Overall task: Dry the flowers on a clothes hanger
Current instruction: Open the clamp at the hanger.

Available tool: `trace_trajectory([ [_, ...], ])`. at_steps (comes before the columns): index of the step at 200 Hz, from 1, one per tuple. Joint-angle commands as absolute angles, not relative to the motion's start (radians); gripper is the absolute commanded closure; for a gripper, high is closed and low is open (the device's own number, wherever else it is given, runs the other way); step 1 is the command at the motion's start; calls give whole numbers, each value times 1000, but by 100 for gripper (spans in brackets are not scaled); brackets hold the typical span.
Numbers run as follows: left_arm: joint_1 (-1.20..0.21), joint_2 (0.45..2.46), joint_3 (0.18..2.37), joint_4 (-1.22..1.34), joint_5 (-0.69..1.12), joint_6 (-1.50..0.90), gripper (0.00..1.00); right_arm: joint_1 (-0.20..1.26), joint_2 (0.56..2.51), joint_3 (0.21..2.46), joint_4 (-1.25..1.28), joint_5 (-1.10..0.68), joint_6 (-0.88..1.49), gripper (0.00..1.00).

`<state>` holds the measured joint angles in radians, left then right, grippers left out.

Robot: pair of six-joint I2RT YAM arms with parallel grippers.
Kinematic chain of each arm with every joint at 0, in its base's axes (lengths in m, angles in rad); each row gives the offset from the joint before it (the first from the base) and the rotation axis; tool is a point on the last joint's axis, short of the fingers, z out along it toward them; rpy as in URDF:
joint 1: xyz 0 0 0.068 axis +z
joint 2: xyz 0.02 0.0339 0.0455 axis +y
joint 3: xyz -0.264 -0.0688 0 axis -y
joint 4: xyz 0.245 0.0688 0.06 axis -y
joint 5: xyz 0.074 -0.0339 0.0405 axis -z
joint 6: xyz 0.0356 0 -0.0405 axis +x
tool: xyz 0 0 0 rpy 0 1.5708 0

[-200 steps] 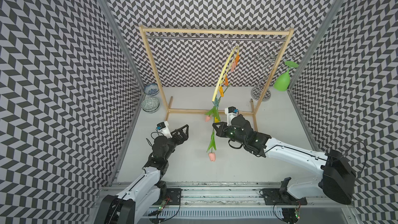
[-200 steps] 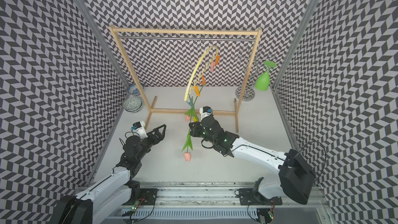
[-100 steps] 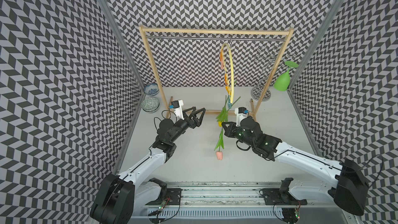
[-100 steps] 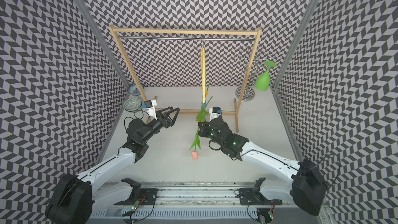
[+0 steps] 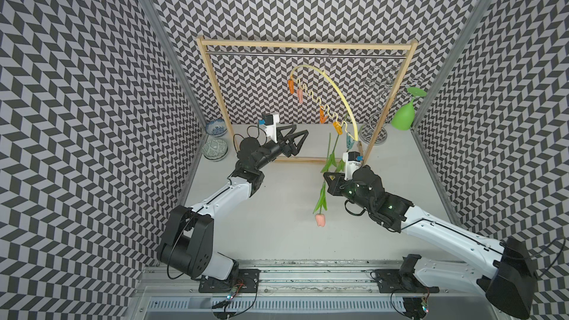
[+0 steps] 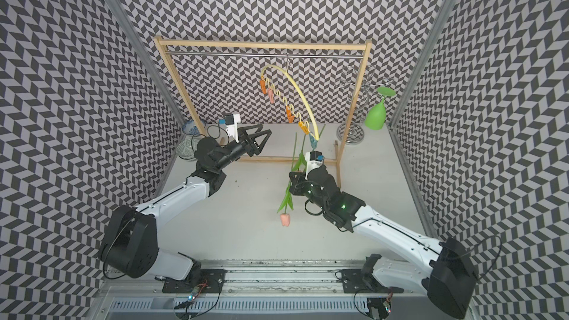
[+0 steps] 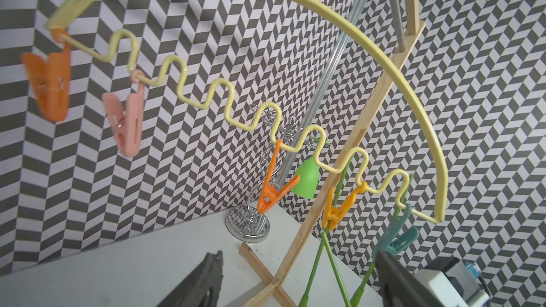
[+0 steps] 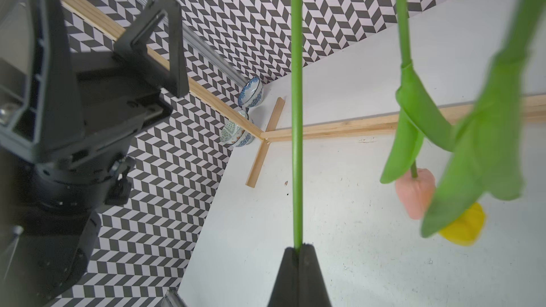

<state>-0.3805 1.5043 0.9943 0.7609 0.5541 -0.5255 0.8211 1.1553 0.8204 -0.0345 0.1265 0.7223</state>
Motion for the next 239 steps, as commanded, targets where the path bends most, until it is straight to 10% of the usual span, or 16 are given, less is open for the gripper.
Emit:
trace_trajectory([
  [1, -390, 1565, 1090, 710, 628, -455, 18, 812, 1178, 871, -21, 116, 678, 100],
  [117, -477, 1686, 1183, 814, 499, -2, 22, 712, 1303, 958, 13, 130, 626, 100],
  [239, -493, 1810, 1380, 670, 461, -32, 24, 692, 1341, 1050, -15, 146, 549, 100],
])
